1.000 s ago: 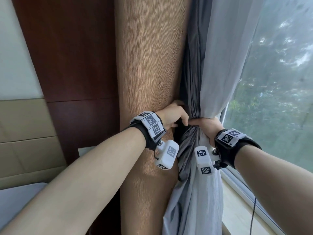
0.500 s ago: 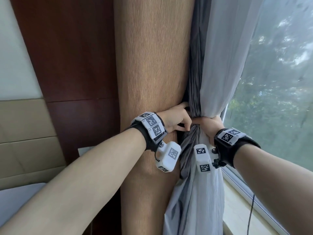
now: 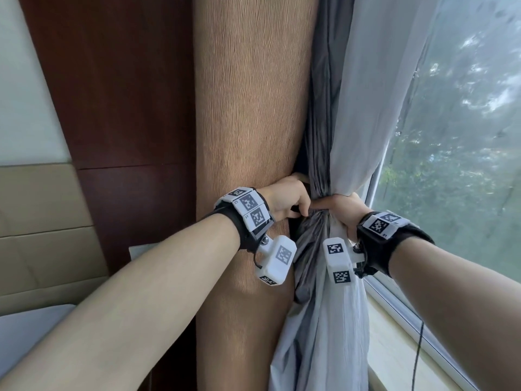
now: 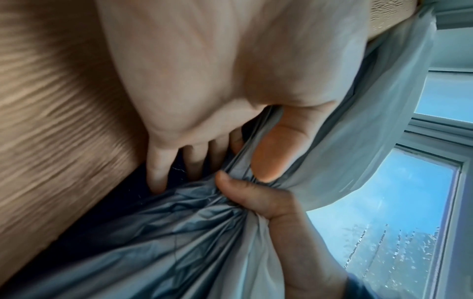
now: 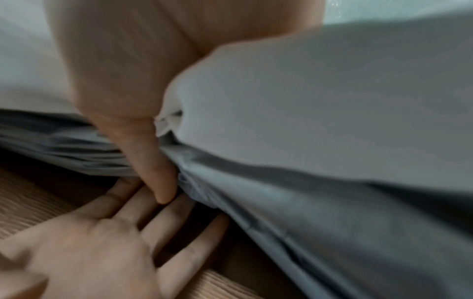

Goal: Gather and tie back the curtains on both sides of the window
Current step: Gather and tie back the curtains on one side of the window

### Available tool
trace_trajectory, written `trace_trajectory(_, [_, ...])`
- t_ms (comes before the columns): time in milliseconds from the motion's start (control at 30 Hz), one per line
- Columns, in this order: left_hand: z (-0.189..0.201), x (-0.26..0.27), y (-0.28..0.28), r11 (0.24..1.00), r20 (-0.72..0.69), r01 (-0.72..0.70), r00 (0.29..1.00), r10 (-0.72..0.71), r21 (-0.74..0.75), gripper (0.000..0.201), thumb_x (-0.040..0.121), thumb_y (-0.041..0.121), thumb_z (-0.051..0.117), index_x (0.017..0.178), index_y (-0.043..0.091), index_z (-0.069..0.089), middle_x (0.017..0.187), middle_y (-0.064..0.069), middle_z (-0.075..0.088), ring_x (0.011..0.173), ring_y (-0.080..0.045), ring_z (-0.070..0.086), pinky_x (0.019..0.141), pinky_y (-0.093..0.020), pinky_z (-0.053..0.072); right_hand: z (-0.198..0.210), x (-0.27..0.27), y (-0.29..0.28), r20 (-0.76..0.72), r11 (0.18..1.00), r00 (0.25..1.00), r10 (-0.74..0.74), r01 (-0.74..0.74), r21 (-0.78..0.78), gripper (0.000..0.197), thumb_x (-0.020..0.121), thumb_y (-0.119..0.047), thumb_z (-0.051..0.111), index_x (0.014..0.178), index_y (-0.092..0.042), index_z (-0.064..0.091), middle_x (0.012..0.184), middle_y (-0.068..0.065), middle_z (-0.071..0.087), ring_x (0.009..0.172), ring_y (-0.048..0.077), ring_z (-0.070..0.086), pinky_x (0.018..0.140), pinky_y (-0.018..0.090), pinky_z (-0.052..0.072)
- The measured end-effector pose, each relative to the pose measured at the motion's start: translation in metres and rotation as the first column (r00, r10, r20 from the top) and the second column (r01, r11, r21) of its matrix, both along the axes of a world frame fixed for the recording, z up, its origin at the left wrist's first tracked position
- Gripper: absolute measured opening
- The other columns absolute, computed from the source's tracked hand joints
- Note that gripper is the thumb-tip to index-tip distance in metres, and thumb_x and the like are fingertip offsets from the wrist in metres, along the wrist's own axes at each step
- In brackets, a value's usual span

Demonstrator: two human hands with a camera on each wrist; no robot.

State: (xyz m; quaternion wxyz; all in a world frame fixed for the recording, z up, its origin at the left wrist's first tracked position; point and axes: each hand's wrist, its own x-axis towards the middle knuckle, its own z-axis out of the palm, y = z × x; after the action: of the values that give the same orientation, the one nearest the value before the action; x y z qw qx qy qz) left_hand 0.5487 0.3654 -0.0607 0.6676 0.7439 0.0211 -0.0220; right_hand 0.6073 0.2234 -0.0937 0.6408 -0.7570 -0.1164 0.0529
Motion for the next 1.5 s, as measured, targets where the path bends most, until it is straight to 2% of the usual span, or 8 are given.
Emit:
trace_trajectory(267, [0.007,0.001,0.001,1.000,0.018,-0.018,1.000,0.018,0.017,0.083,0.052,-0.018,0.055,0.131,0.005,0.047,0.142,-0.020,0.056,0.131,-0.039,0.055,0.078,-0.038,0.055,-0.001,0.000,-0.001,0.039,0.998,0.999,0.034,-0.036,0.058,0.030,0.079,0.003,0.082,0.106,-0.009,0.077,0.102,0.008,0.081,0.101,0.026,0.076,0.089,0.039,0.061])
trace_trajectory(367, [0.006,0.005,0.002,0.999,0.027,-0.017,1.000,0.016,0.039,0.070,0.072,-0.029,0.047,0.131,0.009,0.046,0.143,-0.019,0.054,0.133,-0.038,0.052,0.080,-0.037,0.056,-0.004,0.002,0.002,0.063,0.996,0.997,0.036,-0.041,0.076,0.037,0.077,0.004,0.083,0.112,-0.007,0.077,0.101,0.006,0.082,0.101,0.026,0.077,0.093,0.043,0.061])
trace_trajectory(500, [0.003,0.004,-0.001,0.997,0.021,0.046,0.999,-0.047,0.061,0.071,0.075,-0.026,0.047,0.130,0.017,0.057,0.121,-0.002,0.063,0.133,-0.030,0.052,0.101,-0.045,0.053,-0.005,0.004,0.002,0.088,0.995,0.996,-0.011,0.002,0.098,0.031,0.078,0.008,0.079,0.104,-0.009,0.077,0.096,0.003,0.081,0.093,0.017,0.075,0.075,0.027,0.059])
trace_trajectory(633, [0.001,0.006,-0.003,0.999,0.043,0.004,0.999,-0.006,0.042,0.066,0.073,-0.024,0.049,0.123,0.019,0.057,0.121,-0.002,0.062,0.133,-0.029,0.049,0.116,-0.049,0.040,-0.006,0.009,0.000,0.089,0.997,0.996,0.005,-0.012,0.071,0.039,0.074,0.008,0.081,0.110,-0.005,0.077,0.103,0.008,0.081,0.099,0.024,0.077,0.087,0.037,0.061])
trace_trajectory(833, [-0.001,0.012,-0.007,0.996,0.038,-0.005,0.999,0.008,-0.084,0.060,0.066,-0.024,0.049,0.114,0.010,0.060,0.123,-0.010,0.066,0.125,-0.032,0.058,0.094,-0.039,0.053,-0.003,0.009,-0.002,0.072,0.998,0.997,0.040,-0.043,0.041,0.034,0.073,0.012,0.076,0.102,-0.005,0.076,0.101,0.012,0.080,0.098,0.030,0.077,0.091,0.045,0.062])
trace_trajectory(1000, [-0.005,0.023,-0.011,0.993,0.073,-0.076,0.994,0.083,-0.092,0.094,0.035,-0.006,0.063,0.128,-0.009,0.055,0.133,-0.025,0.064,0.126,-0.041,0.059,0.099,-0.050,0.055,-0.003,0.010,-0.004,0.109,0.998,0.994,0.031,-0.037,0.049,0.030,0.075,0.012,0.077,0.096,-0.010,0.075,0.103,0.012,0.079,0.090,0.021,0.075,0.081,0.037,0.063])
trace_trajectory(1367, [0.001,0.014,0.000,0.998,0.063,-0.066,0.996,0.066,-0.011,0.084,0.049,-0.005,0.065,0.132,0.002,0.061,0.136,-0.014,0.066,0.131,-0.031,0.055,0.111,-0.044,0.044,-0.006,0.012,-0.004,0.102,0.994,0.995,0.008,-0.019,0.104,0.032,0.075,0.007,0.082,0.100,-0.013,0.078,0.097,0.005,0.081,0.092,0.020,0.077,0.080,0.031,0.061])
trace_trajectory(1500, [-0.005,0.013,0.002,0.999,0.050,-0.050,0.997,0.051,-0.015,0.083,0.042,-0.005,0.063,0.125,-0.010,0.061,0.132,-0.015,0.066,0.133,-0.036,0.054,0.114,-0.044,0.044,-0.005,0.010,-0.002,0.075,0.996,0.996,0.047,-0.052,0.066,0.035,0.075,0.003,0.084,0.107,-0.012,0.078,0.101,0.003,0.082,0.097,0.021,0.078,0.087,0.035,0.060])
